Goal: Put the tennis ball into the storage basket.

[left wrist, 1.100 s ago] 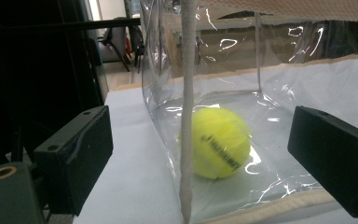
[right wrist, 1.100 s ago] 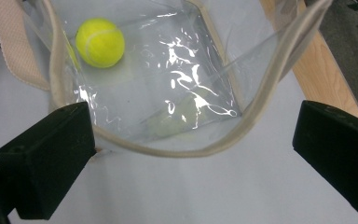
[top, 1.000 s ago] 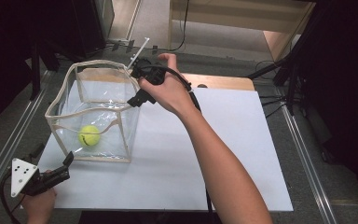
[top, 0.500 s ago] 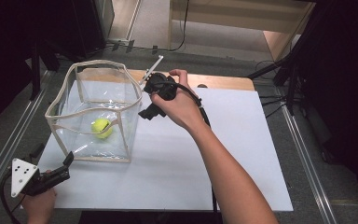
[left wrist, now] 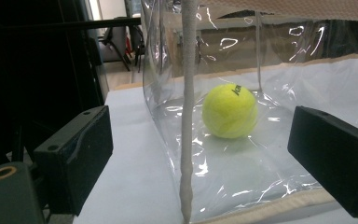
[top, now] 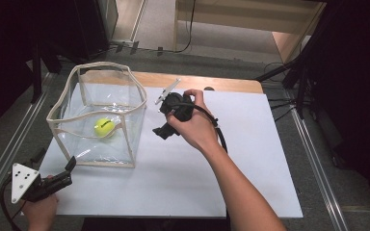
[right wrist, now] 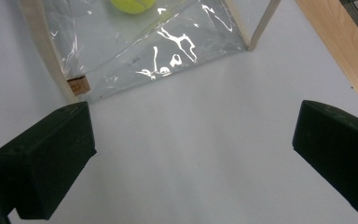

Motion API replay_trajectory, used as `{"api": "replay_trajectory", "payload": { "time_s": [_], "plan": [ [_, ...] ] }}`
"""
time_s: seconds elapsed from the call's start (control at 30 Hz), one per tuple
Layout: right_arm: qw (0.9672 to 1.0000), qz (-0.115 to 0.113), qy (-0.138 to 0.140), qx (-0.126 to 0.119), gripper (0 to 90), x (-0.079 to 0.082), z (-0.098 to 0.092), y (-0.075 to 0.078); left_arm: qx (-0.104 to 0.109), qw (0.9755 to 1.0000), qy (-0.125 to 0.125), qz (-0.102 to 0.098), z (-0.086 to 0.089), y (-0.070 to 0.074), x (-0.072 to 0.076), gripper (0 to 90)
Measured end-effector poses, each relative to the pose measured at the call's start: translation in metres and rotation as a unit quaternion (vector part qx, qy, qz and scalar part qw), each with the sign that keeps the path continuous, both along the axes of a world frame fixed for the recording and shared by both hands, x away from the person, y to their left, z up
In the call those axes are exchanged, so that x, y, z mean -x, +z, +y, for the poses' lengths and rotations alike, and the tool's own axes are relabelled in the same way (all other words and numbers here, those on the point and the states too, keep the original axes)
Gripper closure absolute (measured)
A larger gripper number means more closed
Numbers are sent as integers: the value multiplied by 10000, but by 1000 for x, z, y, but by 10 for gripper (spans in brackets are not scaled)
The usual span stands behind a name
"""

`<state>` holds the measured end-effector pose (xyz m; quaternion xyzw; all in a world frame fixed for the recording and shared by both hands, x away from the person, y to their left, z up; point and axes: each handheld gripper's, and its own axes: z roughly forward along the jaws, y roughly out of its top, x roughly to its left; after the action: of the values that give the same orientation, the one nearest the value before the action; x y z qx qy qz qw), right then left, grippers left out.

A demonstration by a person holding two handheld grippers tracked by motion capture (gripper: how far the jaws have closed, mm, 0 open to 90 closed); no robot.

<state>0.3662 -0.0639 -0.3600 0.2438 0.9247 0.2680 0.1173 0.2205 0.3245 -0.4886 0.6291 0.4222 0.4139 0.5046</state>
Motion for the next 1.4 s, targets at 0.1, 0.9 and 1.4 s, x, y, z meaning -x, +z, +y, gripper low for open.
{"api": "replay_trajectory", "payload": {
  "time_s": [0.1, 0.9, 1.4],
  "plan": [
    [9999, -23, -13, -120, 0, 6, -5, -6, 3, 10000, -4, -5, 0, 0, 0, 69],
    [9960, -50, -447, -769, 0, 37, -67, -51, -1, 10000, -12, 2, 0, 0, 0, 69],
    [9904, -171, -810, -1111, 0, 60, -105, -78, -15, 10000, -2, 0, -1, 0, 0, 69]
  ]
}}
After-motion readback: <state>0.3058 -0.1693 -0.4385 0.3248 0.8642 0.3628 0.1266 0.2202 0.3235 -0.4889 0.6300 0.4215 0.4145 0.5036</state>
